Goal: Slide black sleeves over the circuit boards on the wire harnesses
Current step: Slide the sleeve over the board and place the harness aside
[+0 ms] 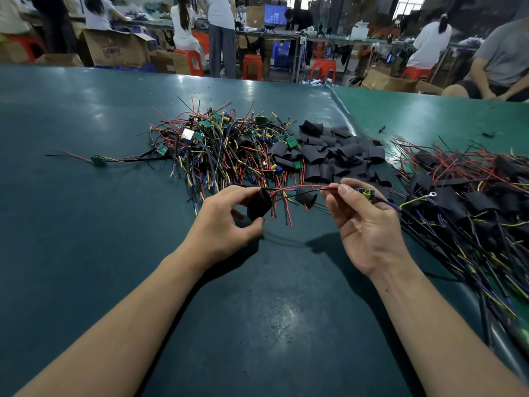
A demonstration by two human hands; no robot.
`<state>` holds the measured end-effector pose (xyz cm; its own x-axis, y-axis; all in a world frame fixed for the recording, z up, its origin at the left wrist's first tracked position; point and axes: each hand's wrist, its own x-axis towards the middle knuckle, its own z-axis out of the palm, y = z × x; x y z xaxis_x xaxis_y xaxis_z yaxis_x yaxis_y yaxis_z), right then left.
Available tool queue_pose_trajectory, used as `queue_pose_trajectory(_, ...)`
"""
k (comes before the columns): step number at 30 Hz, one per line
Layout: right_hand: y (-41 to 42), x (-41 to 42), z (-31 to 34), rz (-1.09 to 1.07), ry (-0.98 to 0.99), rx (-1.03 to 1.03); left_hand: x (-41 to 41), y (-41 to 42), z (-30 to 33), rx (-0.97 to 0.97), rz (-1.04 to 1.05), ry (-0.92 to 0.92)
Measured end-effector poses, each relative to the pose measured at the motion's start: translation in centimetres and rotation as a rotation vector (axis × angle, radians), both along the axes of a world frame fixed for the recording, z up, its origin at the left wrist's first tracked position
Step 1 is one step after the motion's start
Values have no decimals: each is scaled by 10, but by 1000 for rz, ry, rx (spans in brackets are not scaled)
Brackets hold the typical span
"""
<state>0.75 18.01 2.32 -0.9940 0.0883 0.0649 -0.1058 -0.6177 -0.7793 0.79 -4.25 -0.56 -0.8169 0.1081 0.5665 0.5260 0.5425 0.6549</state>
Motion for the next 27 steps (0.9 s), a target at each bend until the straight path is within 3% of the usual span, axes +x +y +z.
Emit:
queue_pose_trajectory(4,1,1,1,-10,52,93,0,0,0,-29,31,7)
queue_pose_trajectory(27,7,4,4,137,110,195,0,2,1,-29,99,-8)
